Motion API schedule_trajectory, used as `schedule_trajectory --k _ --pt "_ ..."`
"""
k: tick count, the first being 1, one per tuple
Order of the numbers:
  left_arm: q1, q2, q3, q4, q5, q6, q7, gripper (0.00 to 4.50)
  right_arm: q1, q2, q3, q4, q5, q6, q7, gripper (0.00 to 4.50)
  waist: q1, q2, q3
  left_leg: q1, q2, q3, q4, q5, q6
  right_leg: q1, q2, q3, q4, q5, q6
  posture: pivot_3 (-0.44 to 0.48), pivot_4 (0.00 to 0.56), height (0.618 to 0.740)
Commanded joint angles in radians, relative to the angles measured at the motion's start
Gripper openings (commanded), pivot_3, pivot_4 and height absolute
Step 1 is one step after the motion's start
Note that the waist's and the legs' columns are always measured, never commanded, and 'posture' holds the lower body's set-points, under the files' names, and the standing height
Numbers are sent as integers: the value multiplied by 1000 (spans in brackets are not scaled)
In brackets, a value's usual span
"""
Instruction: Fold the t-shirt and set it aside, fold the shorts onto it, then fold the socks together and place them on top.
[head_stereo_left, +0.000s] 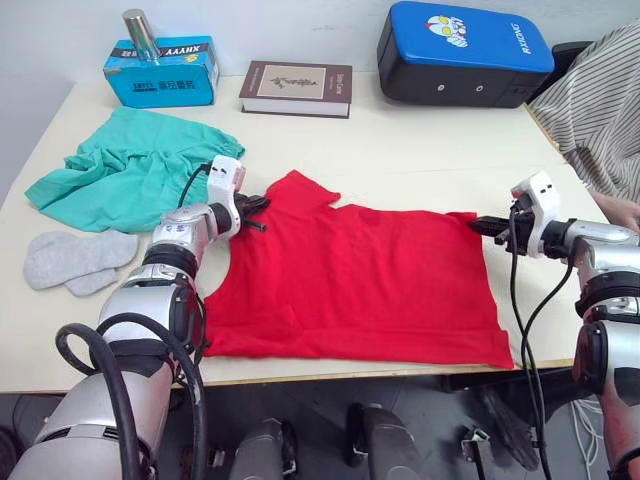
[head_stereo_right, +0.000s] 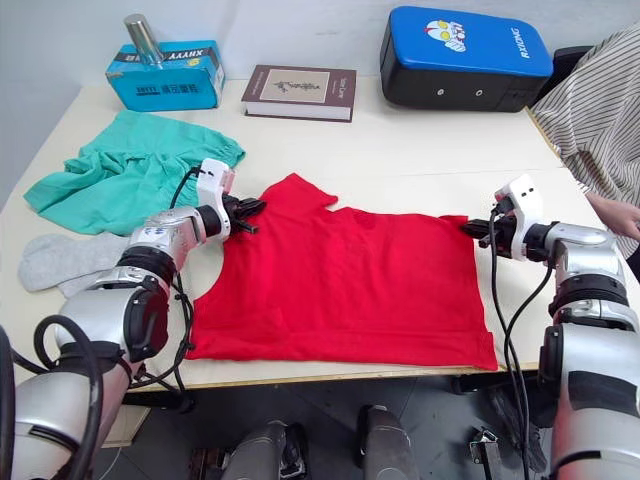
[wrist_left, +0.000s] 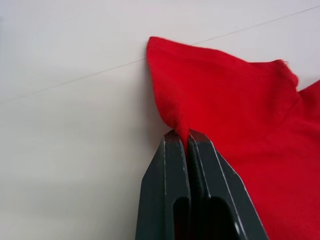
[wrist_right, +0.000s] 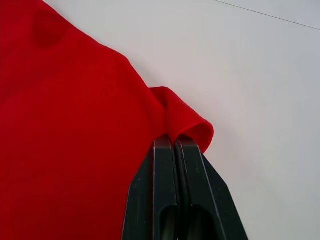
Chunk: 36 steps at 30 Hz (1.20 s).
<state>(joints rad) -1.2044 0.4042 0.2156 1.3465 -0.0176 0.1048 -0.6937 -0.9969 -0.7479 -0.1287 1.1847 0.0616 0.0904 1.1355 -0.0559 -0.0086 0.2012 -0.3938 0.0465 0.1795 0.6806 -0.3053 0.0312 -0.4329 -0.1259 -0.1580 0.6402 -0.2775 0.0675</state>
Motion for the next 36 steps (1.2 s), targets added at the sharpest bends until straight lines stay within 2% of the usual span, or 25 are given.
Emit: schedule_trajectory --k 1,11,15,18,25,30,33,36 --pt "2 42 -1 -53 -14 -35 -60 20 -1 -46 -37 -32 33 -11 9 0 0 0 0 0 0 0 0 0 0 0 0 0 0 0 0 0 150 740" --pt "105 84 -74 -183 -1 -147 -206 20 27 -77 -68 -57 78 9 66 0 1 0 0 0 0 0 0 0 0 0 0 0 0 0 0 0 150 740" --pt "173 89 -93 -283 -13 -152 -230 20 77 -87 -68 -104 102 46 115 0 3 0 0 0 0 0 1 0 0 0 -1 0 1 0 0 0 150 740" --pt "284 101 -119 -442 -13 -154 -252 20 166 -101 -44 -173 95 41 148 0 3 0 0 0 0 0 1 0 0 0 -1 0 1 0 0 0 150 740" --pt "502 108 -111 -754 -54 -42 -200 20 312 -89 -42 -282 88 -7 91 0 4 0 0 2 0 0 2 0 0 2 -3 1 3 0 0 0 150 740" --pt "573 113 -114 -844 -68 14 -172 20 365 -62 -41 -328 91 -58 32 0 5 0 0 4 0 -1 2 0 0 5 -4 3 3 0 0 0 150 740" --pt "570 121 -102 -843 -94 49 -174 641 372 -54 -59 -349 125 -48 39 0 6 0 0 5 0 -1 2 0 0 5 -4 3 3 0 0 0 150 740" --pt "552 146 -97 -845 -112 76 -193 1555 391 -72 -58 -396 133 -70 51 924 6 0 0 5 0 -1 2 0 0 5 -4 3 3 0 0 0 150 740"
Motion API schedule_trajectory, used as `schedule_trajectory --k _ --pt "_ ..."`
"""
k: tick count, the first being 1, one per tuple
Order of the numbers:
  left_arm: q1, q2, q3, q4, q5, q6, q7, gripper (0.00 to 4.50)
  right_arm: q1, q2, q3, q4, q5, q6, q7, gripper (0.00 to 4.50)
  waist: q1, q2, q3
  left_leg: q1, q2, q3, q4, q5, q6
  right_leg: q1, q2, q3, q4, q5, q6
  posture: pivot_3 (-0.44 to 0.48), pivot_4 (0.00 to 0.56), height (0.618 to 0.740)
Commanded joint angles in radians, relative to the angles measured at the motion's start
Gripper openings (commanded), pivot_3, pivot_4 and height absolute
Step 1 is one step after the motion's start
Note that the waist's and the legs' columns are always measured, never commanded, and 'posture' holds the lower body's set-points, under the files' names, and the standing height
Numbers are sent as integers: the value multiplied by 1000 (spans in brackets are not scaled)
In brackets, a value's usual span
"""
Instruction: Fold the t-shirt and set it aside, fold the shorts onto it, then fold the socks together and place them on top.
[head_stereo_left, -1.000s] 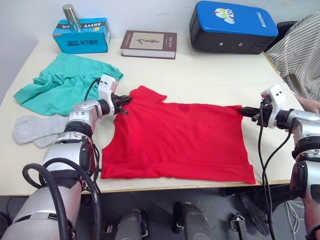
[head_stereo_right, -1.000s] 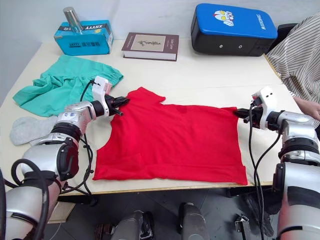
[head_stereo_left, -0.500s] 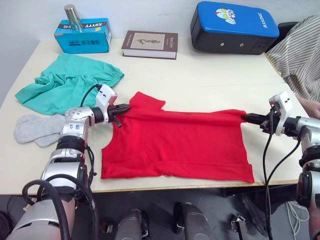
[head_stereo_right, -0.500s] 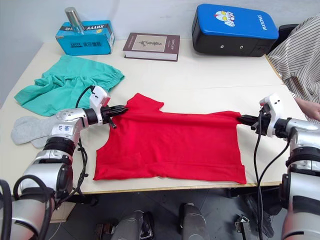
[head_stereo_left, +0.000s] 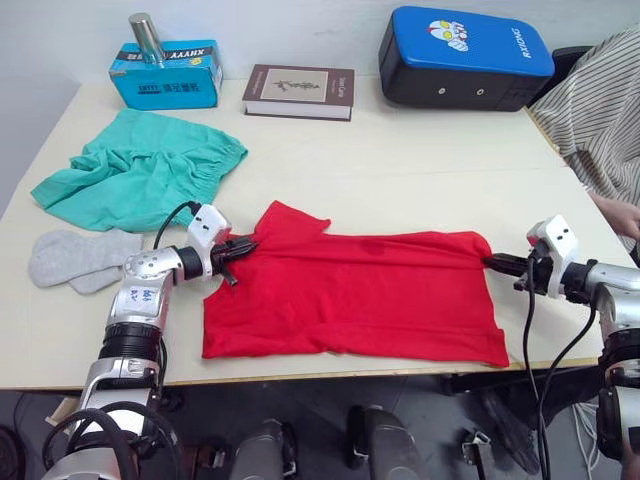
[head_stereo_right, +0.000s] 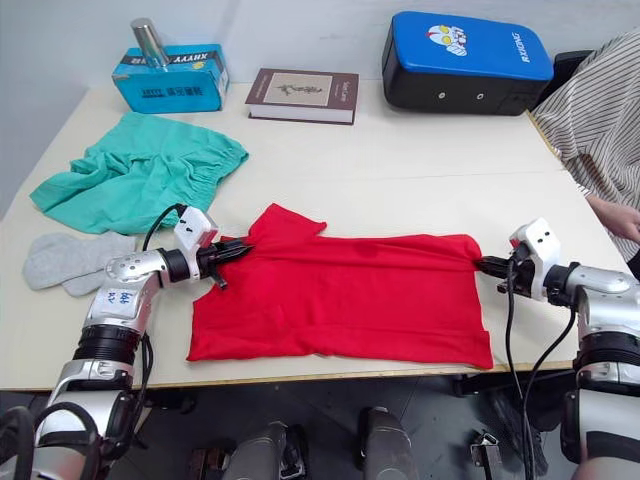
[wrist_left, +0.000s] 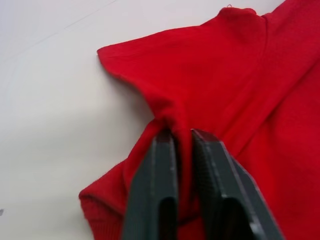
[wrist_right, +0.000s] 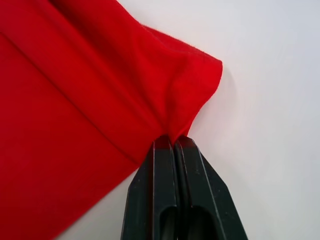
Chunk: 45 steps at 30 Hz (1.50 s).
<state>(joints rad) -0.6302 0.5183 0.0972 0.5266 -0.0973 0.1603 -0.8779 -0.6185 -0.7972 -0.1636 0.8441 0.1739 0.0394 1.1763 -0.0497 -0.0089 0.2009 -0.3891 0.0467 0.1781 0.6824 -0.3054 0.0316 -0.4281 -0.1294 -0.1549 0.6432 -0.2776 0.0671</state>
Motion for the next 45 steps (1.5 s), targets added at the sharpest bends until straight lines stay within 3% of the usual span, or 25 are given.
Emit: schedule_trajectory --k 1,2,7,12,15,17,28,32,38,42,45 --pt "-33 46 28 -28 -43 43 -16 1917 27 -38 -21 -72 17 -32 13 1330 0 0 0 0 0 0 0 0 0 0 0 0 0 0 0 0 150 740" --pt "-40 59 30 -32 -51 66 -26 2079 40 -52 -19 -85 12 -41 17 1486 1 0 0 0 0 0 0 0 0 0 0 0 0 0 0 0 150 740" --pt "-29 158 38 -82 -95 127 -111 3634 113 -162 -27 -126 -23 -167 29 3171 14 0 0 0 -1 0 0 0 0 0 -1 0 0 0 0 0 150 740" --pt "-40 200 52 -67 -124 148 -143 3634 117 -196 -33 -182 15 -195 54 3171 19 0 0 1 0 0 0 0 0 0 0 0 -1 0 0 0 150 740" --pt "-96 191 18 -16 -111 147 -162 4158 63 -180 1 -184 5 -195 67 3203 19 0 0 1 0 0 0 0 0 0 0 0 0 0 0 0 150 740" --pt "-171 157 -10 76 -91 141 -152 4480 19 -160 46 -152 -36 -246 72 3203 20 0 0 1 -1 1 0 0 0 0 0 -1 0 0 0 0 150 740" --pt "-489 -8 -47 599 -18 109 -54 4480 -154 -69 180 89 -173 -474 41 3203 18 -1 0 -1 -2 1 1 0 1 -1 1 -3 -1 0 1 0 150 740" --pt "-534 -46 -54 691 11 88 -16 4500 -192 -63 199 148 -203 -504 24 2296 14 -1 0 -1 -1 1 0 0 1 -1 2 -3 -1 0 1 0 150 740" --pt "-572 -94 -25 752 13 105 38 4500 -212 -65 213 195 -235 -540 10 213 18 -1 0 -1 -2 1 1 0 1 -1 1 -3 0 0 1 0 150 740" --pt "-584 -122 11 767 0 103 73 3962 -222 -63 219 215 -249 -549 -11 0 21 -1 0 -1 -2 1 1 0 1 -1 0 -3 0 0 1 0 150 740" --pt "-589 -138 31 773 0 95 82 3066 -228 -66 211 215 -240 -548 0 0 19 -1 0 -1 -2 1 1 0 1 -1 0 -3 0 0 1 0 150 740"
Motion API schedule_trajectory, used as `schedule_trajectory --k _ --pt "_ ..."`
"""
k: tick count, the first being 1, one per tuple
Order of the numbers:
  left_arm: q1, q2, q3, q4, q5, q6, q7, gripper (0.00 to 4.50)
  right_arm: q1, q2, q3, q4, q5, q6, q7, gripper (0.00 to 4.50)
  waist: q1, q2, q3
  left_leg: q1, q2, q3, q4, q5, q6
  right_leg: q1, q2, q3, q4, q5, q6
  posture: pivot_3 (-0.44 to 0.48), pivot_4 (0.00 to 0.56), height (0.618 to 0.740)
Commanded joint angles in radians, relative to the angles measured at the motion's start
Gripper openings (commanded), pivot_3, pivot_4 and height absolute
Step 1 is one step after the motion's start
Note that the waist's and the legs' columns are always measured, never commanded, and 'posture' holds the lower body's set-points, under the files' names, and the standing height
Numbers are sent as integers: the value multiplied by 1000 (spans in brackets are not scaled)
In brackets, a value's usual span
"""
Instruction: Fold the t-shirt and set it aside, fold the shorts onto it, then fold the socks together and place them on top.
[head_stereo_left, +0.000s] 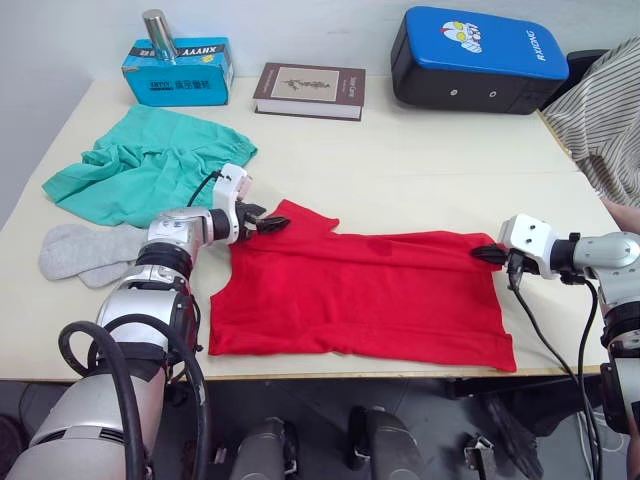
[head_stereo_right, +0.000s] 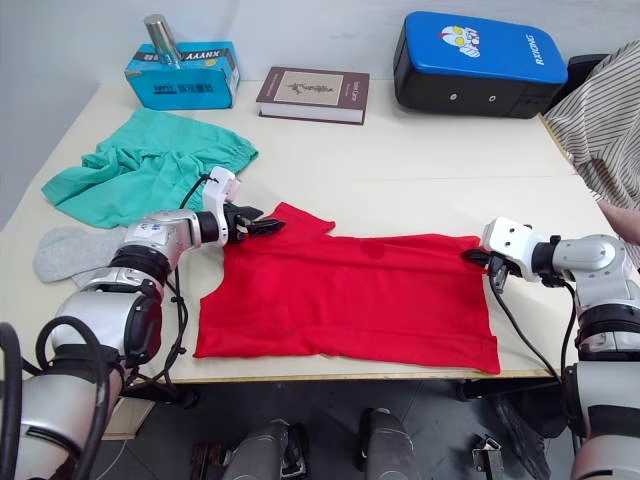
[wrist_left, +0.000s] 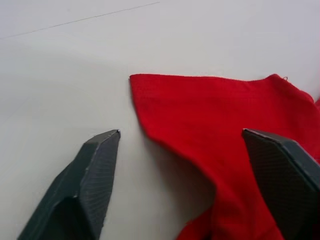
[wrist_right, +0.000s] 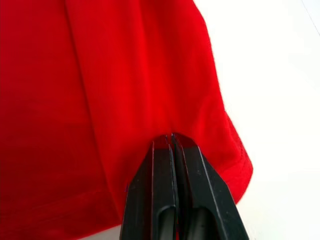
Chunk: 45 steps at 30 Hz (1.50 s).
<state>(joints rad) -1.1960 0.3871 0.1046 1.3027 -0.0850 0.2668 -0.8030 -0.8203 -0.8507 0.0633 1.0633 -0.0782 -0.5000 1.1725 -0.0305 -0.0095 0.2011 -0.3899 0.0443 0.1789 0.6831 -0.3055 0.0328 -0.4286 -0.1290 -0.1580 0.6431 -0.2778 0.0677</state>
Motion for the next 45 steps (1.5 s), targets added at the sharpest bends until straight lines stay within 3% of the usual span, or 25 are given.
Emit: schedule_trajectory --k 1,10,16,24,30,38,41,45 --pt "-24 -10 30 -2 -12 -15 6 2757 -26 -17 -20 -6 18 -7 13 0 -1 0 0 0 0 0 0 0 0 0 0 0 0 0 0 0 150 740" --pt "-14 -13 86 -14 -23 -115 1 26 -11 -51 -66 -9 60 36 31 0 -2 0 0 0 1 0 0 0 0 0 1 0 0 0 0 0 150 740" --pt "16 7 82 -37 -13 -242 -117 26 -18 -62 -79 -1 72 72 42 0 -2 0 0 0 1 0 0 0 0 0 1 0 0 0 0 0 150 740" --pt "61 31 69 -72 -13 -320 -202 0 -16 -60 -81 -1 68 69 35 2531 -2 0 0 0 1 0 0 0 0 0 1 0 0 0 0 0 150 740" --pt "121 59 29 -140 -1 -454 -334 0 -8 -61 -80 -9 73 46 44 4489 -2 0 0 0 1 0 0 0 0 0 1 0 0 0 0 0 150 740" --pt "201 67 -19 -233 2 -584 -421 0 -15 -55 -36 28 7 -3 3 4489 -1 0 0 0 0 0 0 0 0 0 0 0 0 0 0 0 150 740" --pt "217 67 -21 -251 -7 -602 -425 0 -27 -47 -21 50 -13 0 -13 3939 -1 0 0 0 0 0 0 0 0 0 0 0 0 0 0 0 150 740" --pt "232 71 -26 -284 -18 -608 -446 0 -42 -40 -11 81 -34 5 -35 2630 -2 0 0 0 1 0 0 0 0 0 0 0 0 0 0 0 150 740"
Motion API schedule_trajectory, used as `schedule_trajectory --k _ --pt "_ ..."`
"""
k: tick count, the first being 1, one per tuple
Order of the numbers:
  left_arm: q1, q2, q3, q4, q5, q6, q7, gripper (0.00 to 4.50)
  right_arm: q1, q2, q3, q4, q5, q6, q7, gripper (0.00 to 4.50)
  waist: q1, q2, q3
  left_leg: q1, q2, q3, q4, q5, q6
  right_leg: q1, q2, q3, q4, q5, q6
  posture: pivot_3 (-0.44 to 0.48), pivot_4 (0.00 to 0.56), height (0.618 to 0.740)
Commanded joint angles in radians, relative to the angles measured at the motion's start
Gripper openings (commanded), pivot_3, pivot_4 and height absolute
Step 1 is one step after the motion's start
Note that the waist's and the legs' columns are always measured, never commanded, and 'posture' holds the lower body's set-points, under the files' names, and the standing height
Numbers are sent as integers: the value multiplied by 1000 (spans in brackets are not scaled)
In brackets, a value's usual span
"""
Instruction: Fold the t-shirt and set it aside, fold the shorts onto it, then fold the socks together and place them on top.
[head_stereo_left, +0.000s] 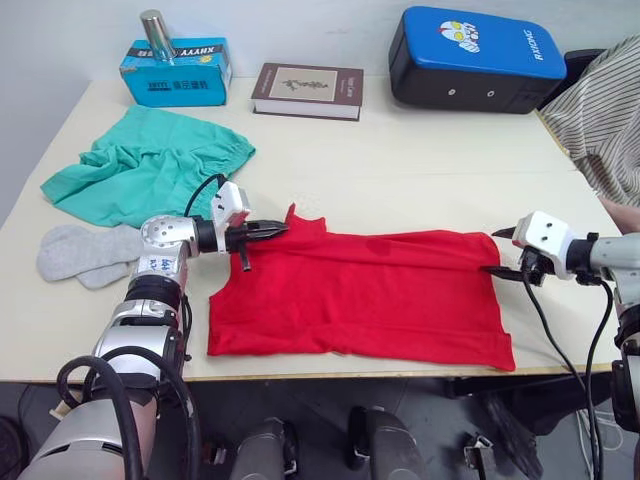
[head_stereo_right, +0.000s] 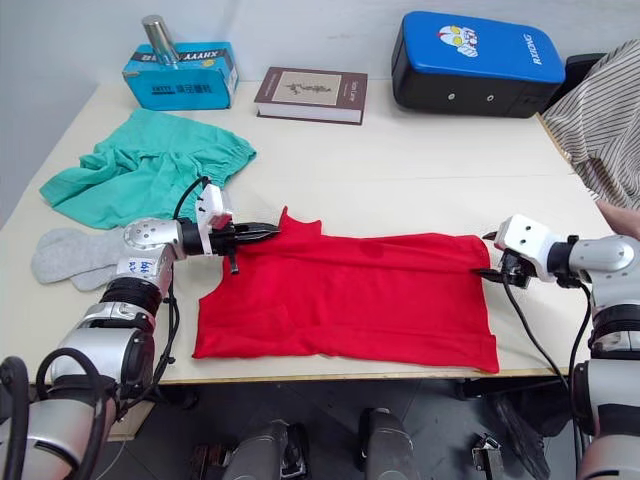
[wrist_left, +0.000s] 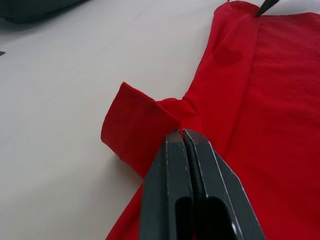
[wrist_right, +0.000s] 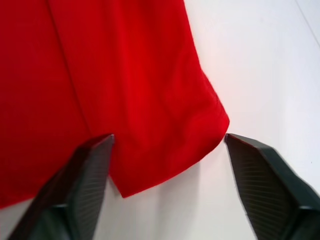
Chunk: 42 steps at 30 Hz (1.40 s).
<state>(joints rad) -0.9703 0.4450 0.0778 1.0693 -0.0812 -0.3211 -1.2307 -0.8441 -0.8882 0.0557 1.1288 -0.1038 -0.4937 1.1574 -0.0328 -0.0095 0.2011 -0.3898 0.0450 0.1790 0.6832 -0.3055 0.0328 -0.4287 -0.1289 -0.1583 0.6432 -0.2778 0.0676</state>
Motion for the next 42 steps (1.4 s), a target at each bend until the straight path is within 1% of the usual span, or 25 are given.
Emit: schedule_trajectory --k 1,4,5,6,7,8,12,15,20,27,31,35,39,42 --pt "11 15 -2 -58 -20 -28 -21 0 -22 -1 -3 21 -8 0 -23 2245 0 0 0 0 0 0 0 0 0 0 0 0 0 0 0 0 150 740" --pt "24 19 -5 -77 -21 -48 -28 0 -27 1 -1 29 -13 -3 -24 1237 0 0 0 0 0 0 0 0 0 0 0 0 0 0 0 0 150 740" --pt "28 20 -5 -84 -23 -53 -30 0 -27 2 -4 29 -9 -4 -18 797 0 0 0 0 0 0 0 0 0 0 0 0 0 0 0 0 150 740" --pt "33 22 -5 -93 -25 -67 -33 0 -28 2 -8 28 -2 -3 -11 459 0 0 0 0 0 0 0 0 0 0 0 0 0 0 0 0 150 740" --pt "38 24 -5 -100 -27 -78 -37 0 -27 0 -13 26 5 -1 -1 177 0 0 0 0 0 0 0 0 0 0 0 0 0 0 0 0 150 740" --pt "45 27 -4 -108 -31 -85 -44 0 -29 -2 -18 25 11 1 4 38 0 0 0 0 0 0 0 0 0 0 0 0 0 0 0 0 150 740" --pt "67 34 -4 -131 -40 -114 -60 0 -31 -10 -30 24 23 9 19 38 0 0 0 0 0 0 0 0 0 0 0 0 0 0 0 0 150 740" --pt "91 40 0 -158 -48 -180 -62 0 -22 -22 -45 9 44 2 43 38 0 0 0 0 0 0 0 0 0 0 0 0 0 0 0 0 150 740" --pt "149 54 5 -260 -102 -245 -102 0 6 -53 -86 -30 90 -23 71 38 0 0 0 0 0 0 0 0 0 0 -1 0 0 0 0 0 150 740" --pt "260 100 20 -362 -163 -284 -111 0 115 -76 -150 -100 149 -62 35 38 2 0 0 0 0 -1 0 0 0 0 -1 0 0 0 0 0 150 740" --pt "309 125 10 -361 -149 -328 -97 0 210 -63 -169 -154 169 -73 7 38 2 0 0 0 0 -1 0 0 0 1 -1 0 0 0 0 0 150 740" --pt "355 144 -22 -337 -120 -425 -111 0 298 -41 -166 -203 164 -84 -40 38 2 0 0 1 0 -1 0 0 0 1 -2 0 -1 0 0 0 150 740" --pt "353 160 -35 -269 -82 -483 -82 0 354 -19 -159 -234 155 -97 -90 38 2 0 0 1 0 -1 0 0 0 1 -2 0 -3 0 0 0 150 740" --pt "349 175 -51 -231 -64 -511 -78 0 394 -11 -157 -267 165 -92 -100 38 2 0 0 1 1 -1 0 0 0 1 -2 0 -5 0 0 0 150 740"
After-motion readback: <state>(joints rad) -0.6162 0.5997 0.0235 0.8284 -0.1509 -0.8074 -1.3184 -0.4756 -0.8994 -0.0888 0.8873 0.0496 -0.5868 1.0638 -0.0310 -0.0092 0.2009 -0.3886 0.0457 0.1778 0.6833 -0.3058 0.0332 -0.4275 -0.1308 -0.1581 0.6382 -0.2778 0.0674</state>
